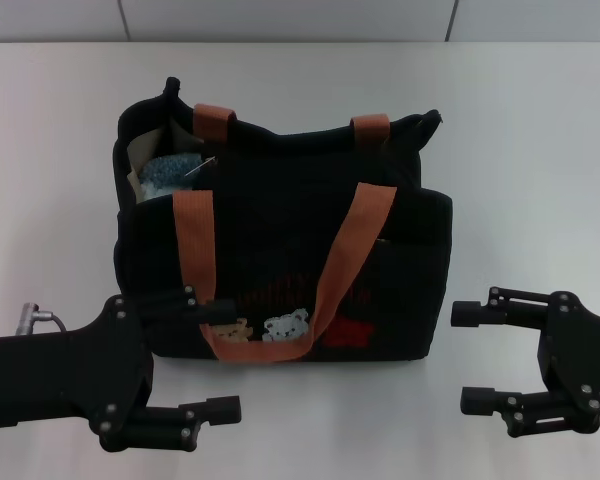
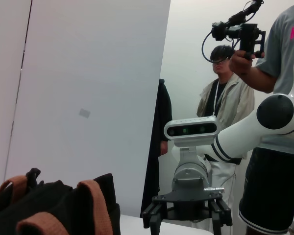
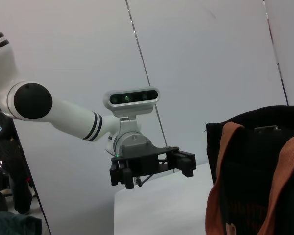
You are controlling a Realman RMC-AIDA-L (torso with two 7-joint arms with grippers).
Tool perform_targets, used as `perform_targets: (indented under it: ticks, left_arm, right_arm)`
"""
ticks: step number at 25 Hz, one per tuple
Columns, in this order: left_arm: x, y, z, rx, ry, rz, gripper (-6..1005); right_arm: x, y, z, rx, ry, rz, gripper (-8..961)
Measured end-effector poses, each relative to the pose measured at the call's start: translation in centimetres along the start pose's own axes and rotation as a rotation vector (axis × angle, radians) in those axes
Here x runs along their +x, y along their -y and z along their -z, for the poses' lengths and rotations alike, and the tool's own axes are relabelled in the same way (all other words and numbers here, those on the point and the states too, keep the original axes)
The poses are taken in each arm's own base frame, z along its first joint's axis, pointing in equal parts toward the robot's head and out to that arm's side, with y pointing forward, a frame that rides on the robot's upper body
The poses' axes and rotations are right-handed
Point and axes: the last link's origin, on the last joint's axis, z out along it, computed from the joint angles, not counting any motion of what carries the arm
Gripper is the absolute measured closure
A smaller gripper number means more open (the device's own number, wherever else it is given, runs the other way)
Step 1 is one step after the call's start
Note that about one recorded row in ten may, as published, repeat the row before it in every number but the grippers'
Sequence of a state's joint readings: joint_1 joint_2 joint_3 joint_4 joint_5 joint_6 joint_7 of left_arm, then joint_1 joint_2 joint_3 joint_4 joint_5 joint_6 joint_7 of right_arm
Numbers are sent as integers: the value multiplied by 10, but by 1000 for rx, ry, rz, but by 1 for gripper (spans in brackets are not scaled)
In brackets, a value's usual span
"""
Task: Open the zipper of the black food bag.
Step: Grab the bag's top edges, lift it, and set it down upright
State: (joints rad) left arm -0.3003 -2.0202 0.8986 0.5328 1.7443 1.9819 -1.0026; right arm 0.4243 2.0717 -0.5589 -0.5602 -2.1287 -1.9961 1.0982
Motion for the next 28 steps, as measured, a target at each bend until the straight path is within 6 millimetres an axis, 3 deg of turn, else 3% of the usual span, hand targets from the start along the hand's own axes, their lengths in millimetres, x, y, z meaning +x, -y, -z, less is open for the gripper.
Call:
perform_targets:
  ticks: [10,18,21,28]
  left_arm:
    - [1,-2,4,14,-13,-2,203]
    - [3,-10,52,330,-142,-101,230]
    - [4,-10,56,386,-168,-121,240]
    - [-6,2,38,448,-154,-162,263]
  right_arm:
    - [-1,2,-3,-1,-2,4,130]
    - [1,2,-3,4,-6,4,133]
    - [1,3,-4,8,-10,4,133]
    - [1,5,-5,13,-15,5,136]
